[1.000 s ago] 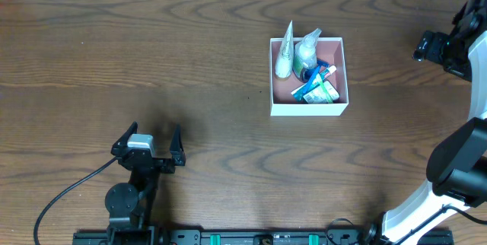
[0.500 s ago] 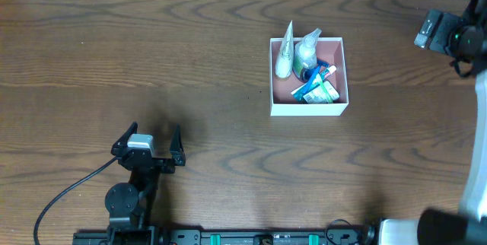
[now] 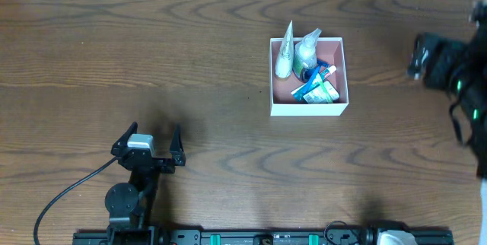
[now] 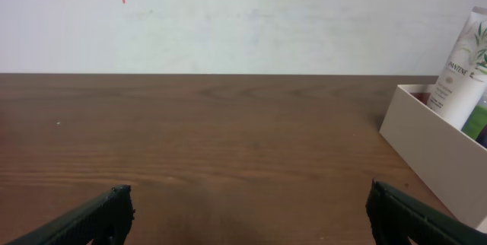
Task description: Pack container
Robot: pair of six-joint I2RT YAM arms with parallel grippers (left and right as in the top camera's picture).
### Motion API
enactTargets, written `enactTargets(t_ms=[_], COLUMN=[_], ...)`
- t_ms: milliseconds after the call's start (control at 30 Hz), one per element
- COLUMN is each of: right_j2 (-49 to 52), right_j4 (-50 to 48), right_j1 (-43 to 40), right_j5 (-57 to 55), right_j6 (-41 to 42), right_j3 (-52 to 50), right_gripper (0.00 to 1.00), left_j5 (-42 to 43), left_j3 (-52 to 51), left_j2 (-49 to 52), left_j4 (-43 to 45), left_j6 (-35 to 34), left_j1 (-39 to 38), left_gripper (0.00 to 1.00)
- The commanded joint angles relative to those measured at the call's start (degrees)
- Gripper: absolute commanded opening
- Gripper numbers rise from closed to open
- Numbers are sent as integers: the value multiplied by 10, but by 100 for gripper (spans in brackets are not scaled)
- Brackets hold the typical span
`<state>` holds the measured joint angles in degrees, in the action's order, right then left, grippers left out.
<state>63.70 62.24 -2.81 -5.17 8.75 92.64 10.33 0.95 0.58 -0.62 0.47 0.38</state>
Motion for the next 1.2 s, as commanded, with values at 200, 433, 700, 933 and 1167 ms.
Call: enactTargets(t_ms=[200, 433, 700, 933, 1167], right_j2=[-159, -285, -405, -495, -575], right_j4=[13, -59, -372, -556, -571], right_j1=[10, 20, 76, 86, 84], right_j5=[-6, -24, -19, 23, 37], right_j6=[6, 4, 4, 7, 7], right_j3=[-219, -369, -604, -776, -846], right_gripper=[99, 99, 99, 99, 99], left_j5=[8, 8, 8, 8, 8], left_j3=[-7, -7, -7, -7, -7], left_j2=[-3, -3, -3, -3, -3], left_j4=[-23, -23, -23, -23, -23], left_j6=[10, 10, 10, 10, 10], left_j1=[5, 5, 5, 5, 5], left_gripper=[98, 98, 98, 98, 98])
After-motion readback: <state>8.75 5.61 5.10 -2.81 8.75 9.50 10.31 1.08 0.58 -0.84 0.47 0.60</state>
